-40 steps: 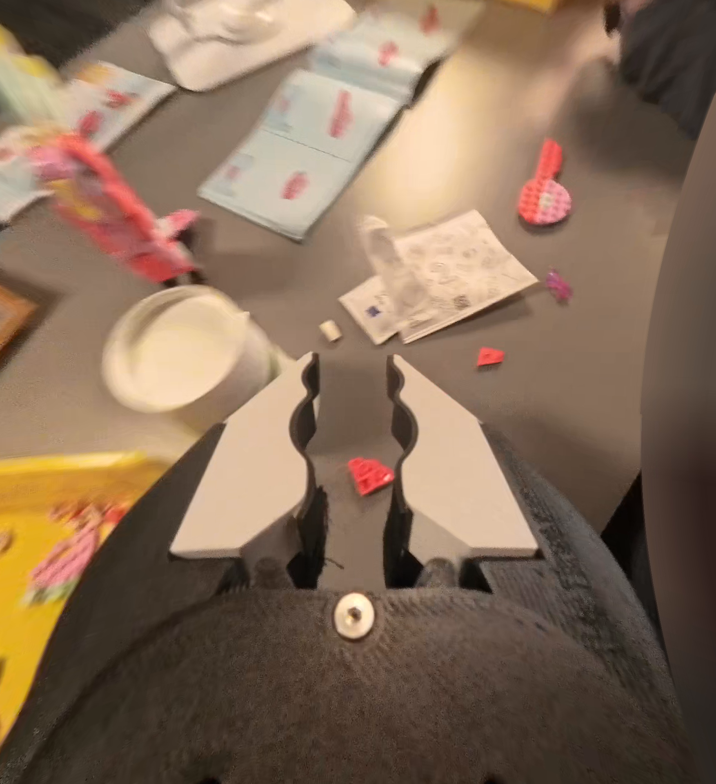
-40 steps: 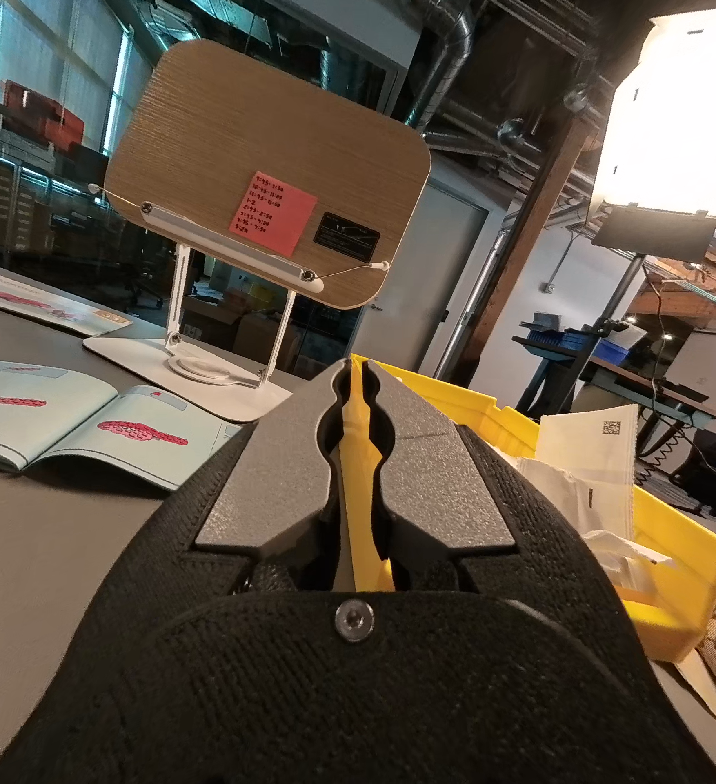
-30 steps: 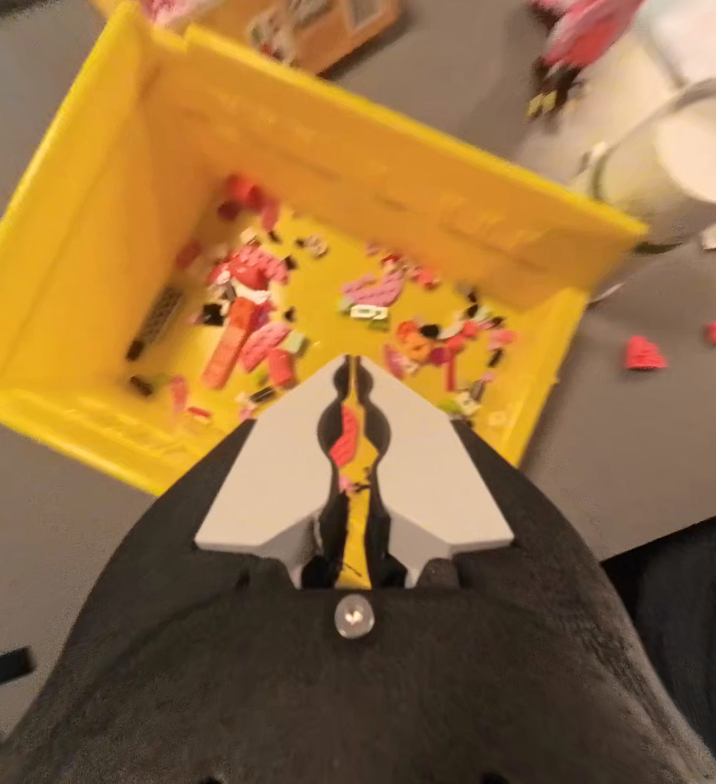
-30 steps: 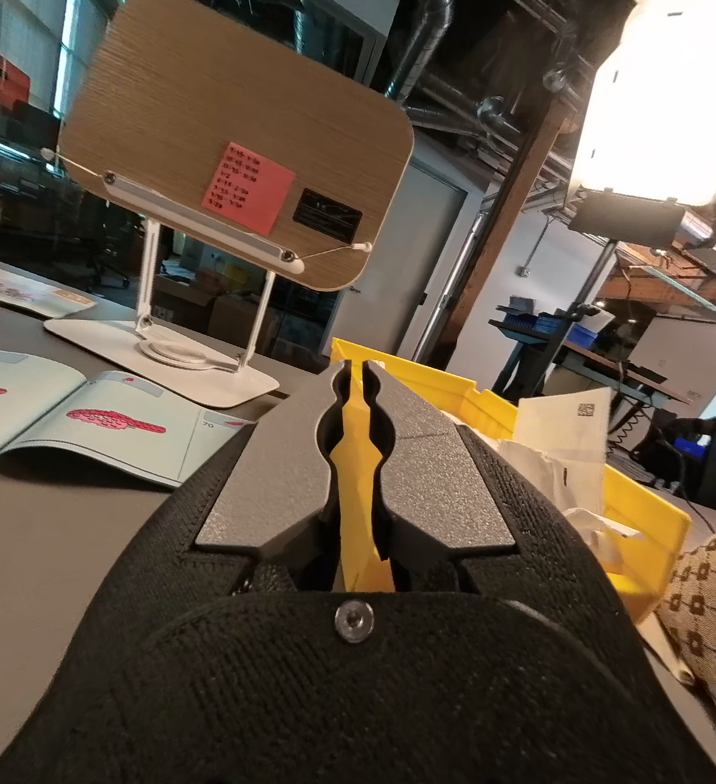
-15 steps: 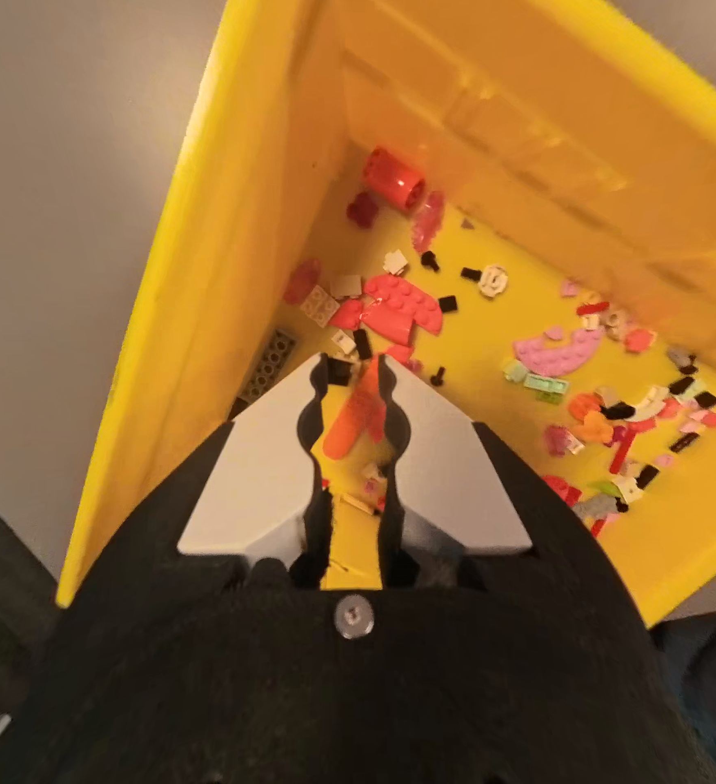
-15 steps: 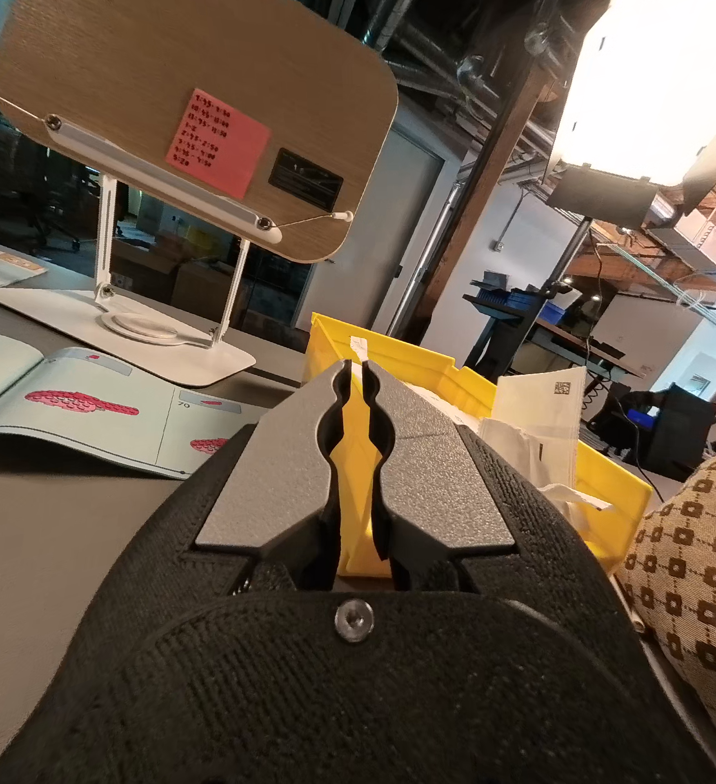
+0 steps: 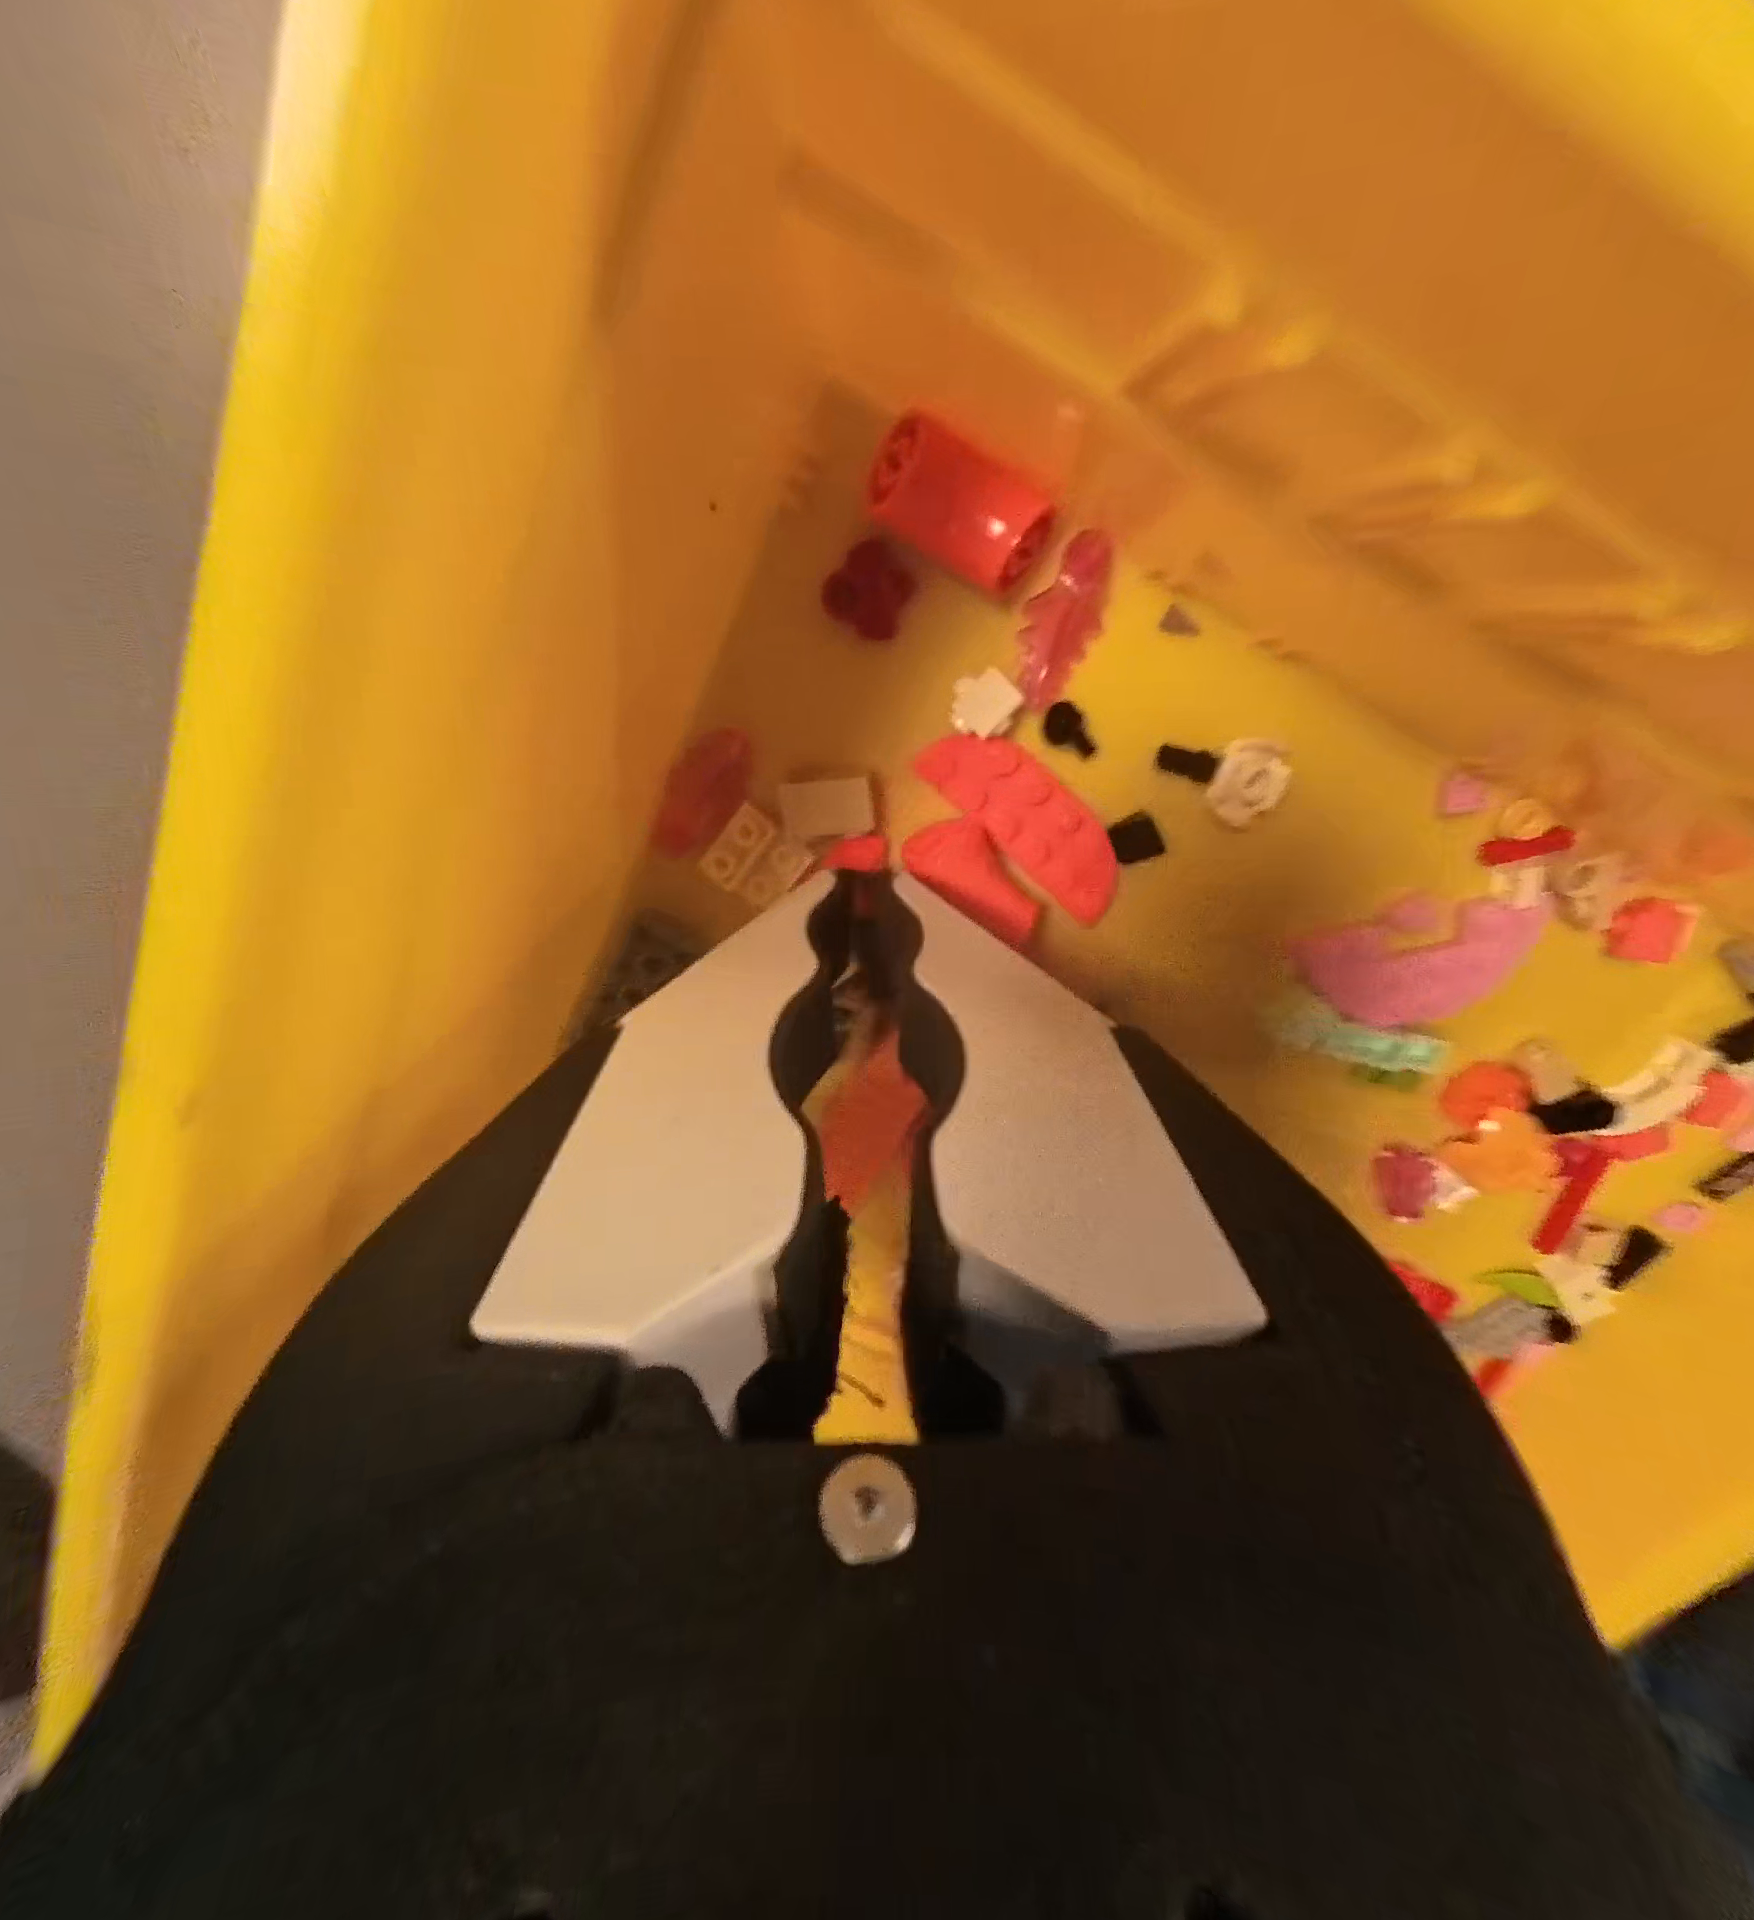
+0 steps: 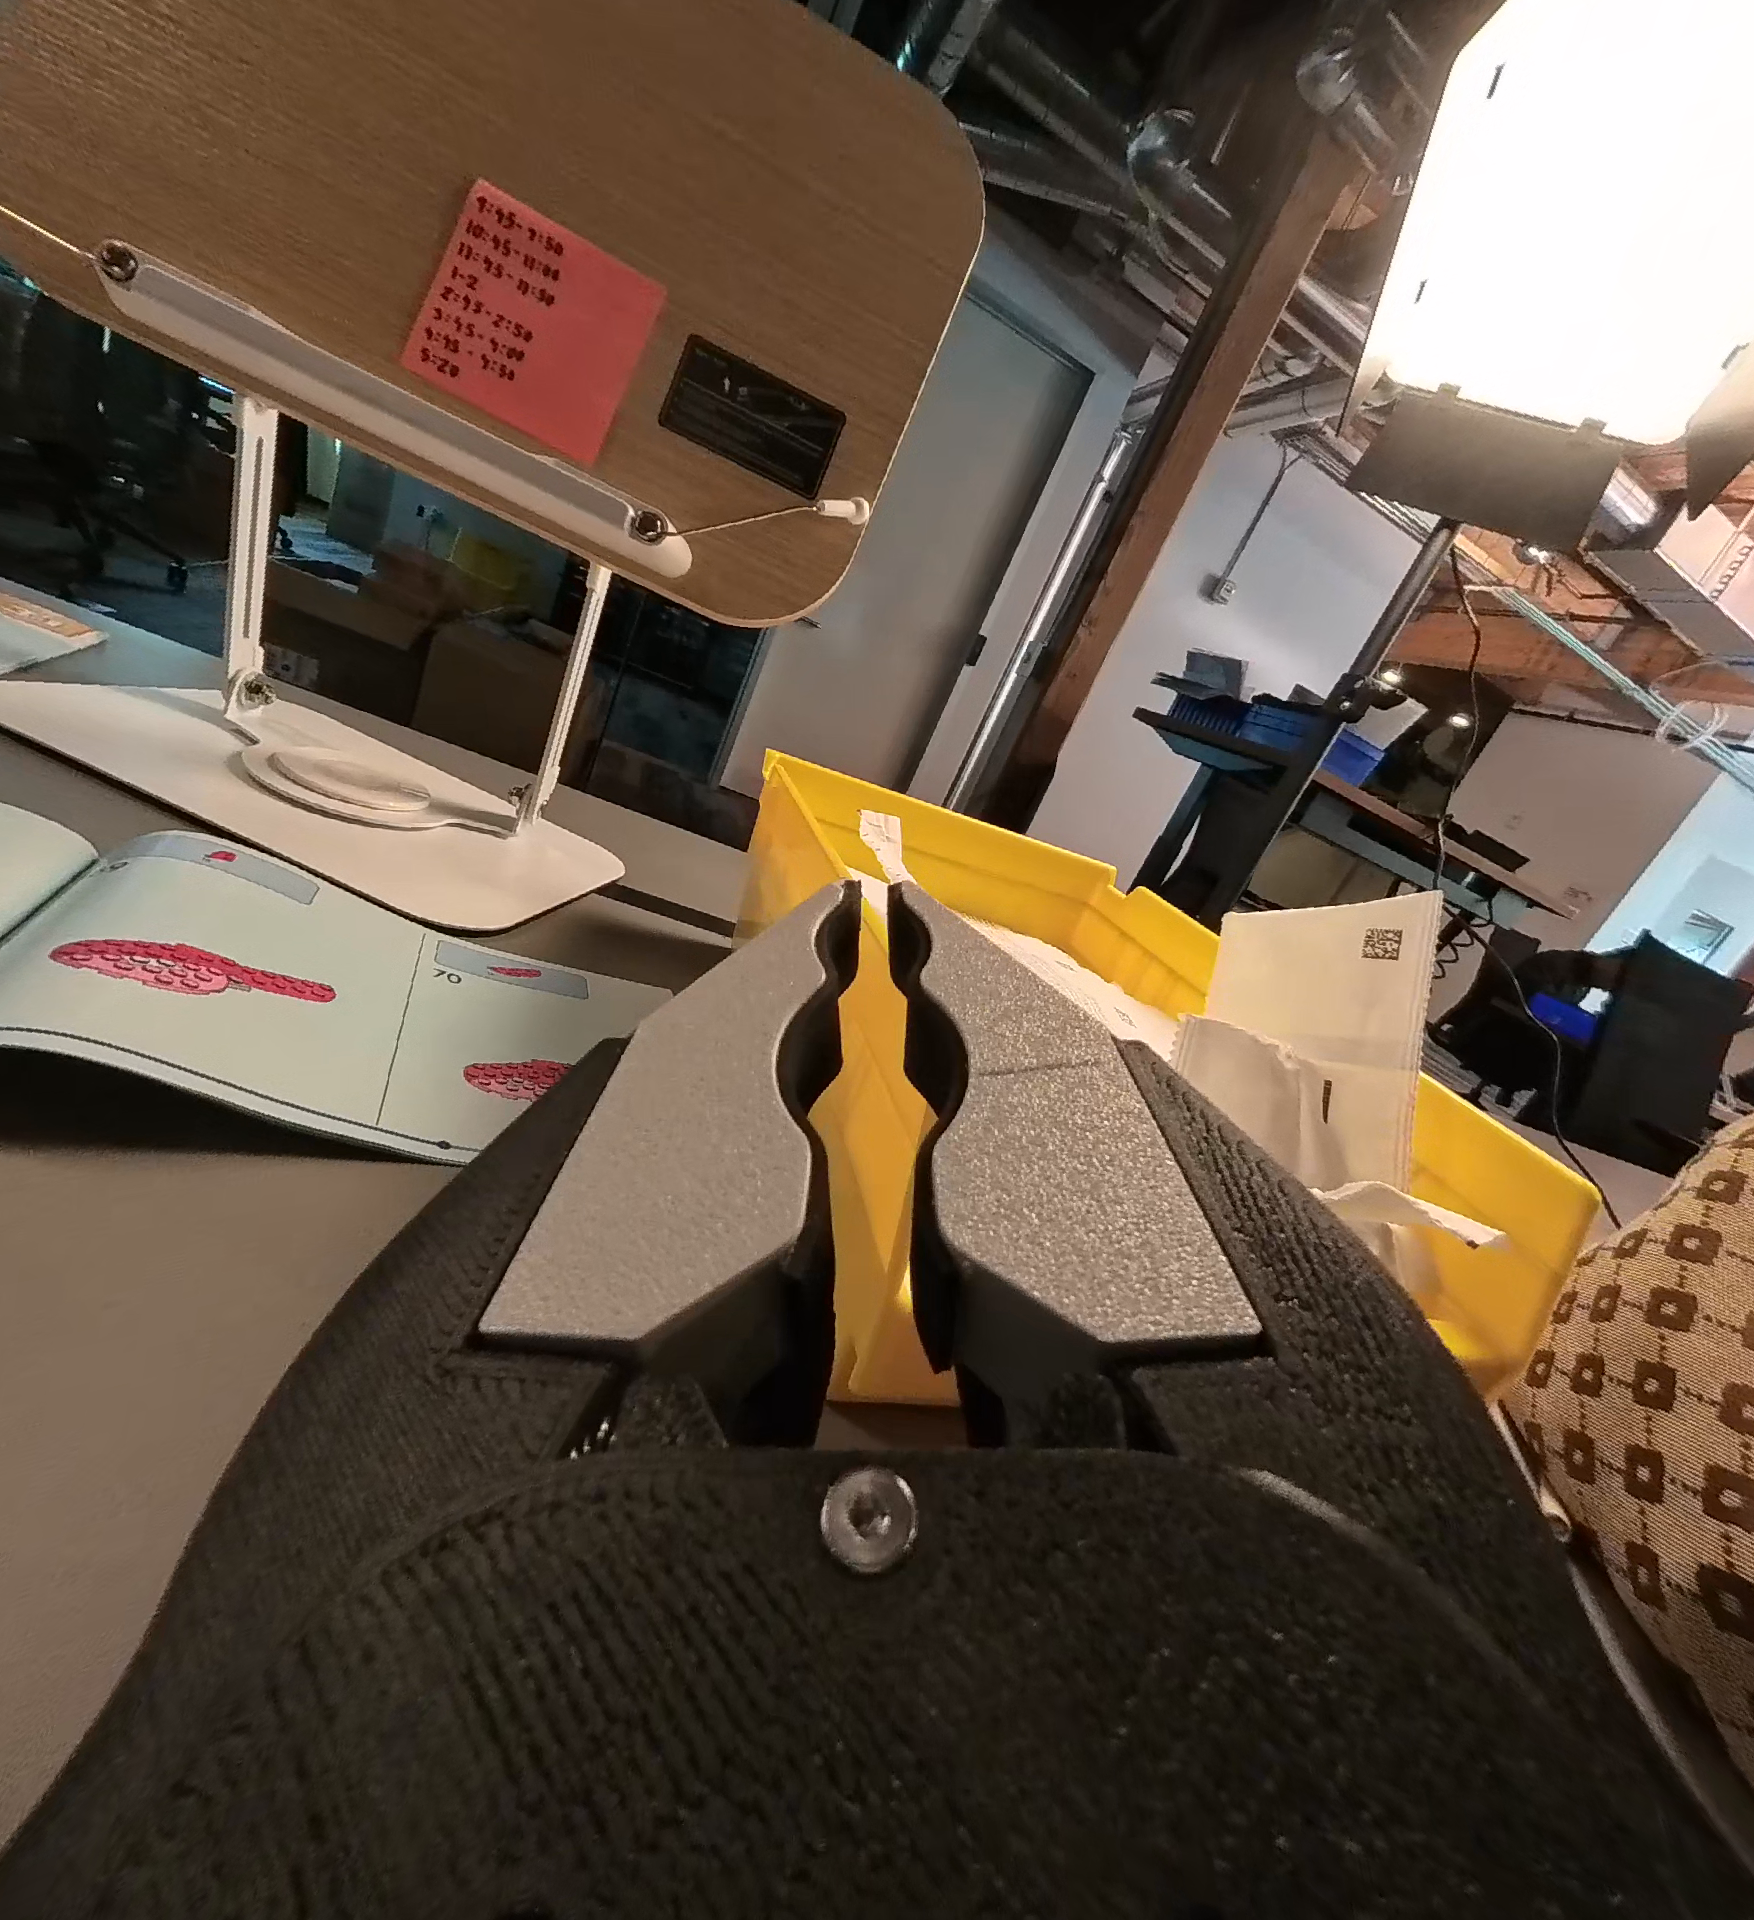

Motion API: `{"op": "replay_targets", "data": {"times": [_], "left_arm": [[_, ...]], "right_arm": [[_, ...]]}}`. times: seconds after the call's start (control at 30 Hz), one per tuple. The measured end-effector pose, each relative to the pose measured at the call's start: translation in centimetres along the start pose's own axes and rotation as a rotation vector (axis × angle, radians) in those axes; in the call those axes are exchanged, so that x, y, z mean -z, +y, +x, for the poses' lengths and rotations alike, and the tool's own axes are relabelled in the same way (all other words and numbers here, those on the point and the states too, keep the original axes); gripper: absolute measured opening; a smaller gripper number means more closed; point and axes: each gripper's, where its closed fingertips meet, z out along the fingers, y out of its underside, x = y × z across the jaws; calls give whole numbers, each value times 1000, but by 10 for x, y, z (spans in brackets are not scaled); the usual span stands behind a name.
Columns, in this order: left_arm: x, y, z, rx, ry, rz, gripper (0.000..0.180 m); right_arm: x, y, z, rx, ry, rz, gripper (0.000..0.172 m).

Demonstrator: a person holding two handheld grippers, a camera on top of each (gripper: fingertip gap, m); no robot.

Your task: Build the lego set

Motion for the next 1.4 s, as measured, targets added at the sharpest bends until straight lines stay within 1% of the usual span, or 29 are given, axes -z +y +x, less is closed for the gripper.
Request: {"op": "replay_targets", "data": {"times": [0.07, 0.13, 0.3, 0.43, 0.53, 0.67, 0.8, 0.9, 0.93, 0.97, 1.07, 1.17, 1.27, 1.37, 1.4], "left_arm": [[0, -5, 10, 54, 109, 23, 6], [0, -7, 9, 93, 143, 30, 10], [1, -6, 4, 89, 109, 24, 18], [2, 0, 2, 86, 44, -2, 18], [2, 0, 3, 121, 51, -3, 18], [-2, -2, 0, 155, 46, -10, 24], [-3, -3, -1, 148, 15, -3, 21], [-3, -3, 4, 125, 19, 2, 18], [-3, -5, 5, 113, 20, 17, 13], [-2, -6, 5, 97, 11, 34, 0], [7, -6, 2, 71, -45, 79, 0], [18, -5, 6, 64, -36, 118, 0], [18, -3, 7, 85, -1, 106, 0], [12, 3, 24, 34, 117, 50, 21], [10, 5, 21, 14, 98, 30, 24]], "right_arm": [[0, 0, 0, -2, -3, 0, 3], [0, 0, 0, -5, -4, 0, 3], [0, 0, 0, -16, -7, 4, 3], [0, 0, 1, -25, -9, 8, 3], [0, 0, 0, -30, -13, 10, 3], [0, -1, 1, -39, -15, 13, 3], [0, -1, 1, -49, -18, 17, 3], [0, -1, 1, -59, -21, 20, 3], [0, -1, 1, -63, -22, 20, 3], [0, -1, 1, -68, -24, 22, 3], [0, -2, 2, -81, -27, 27, 3], [0, -2, 1, -91, -35, 33, 3], [0, -3, 1, -102, -41, 37, 3], [1, -3, 2, -121, -42, 40, 3], [1, -2, 2, -127, -42, 40, 3]]}}
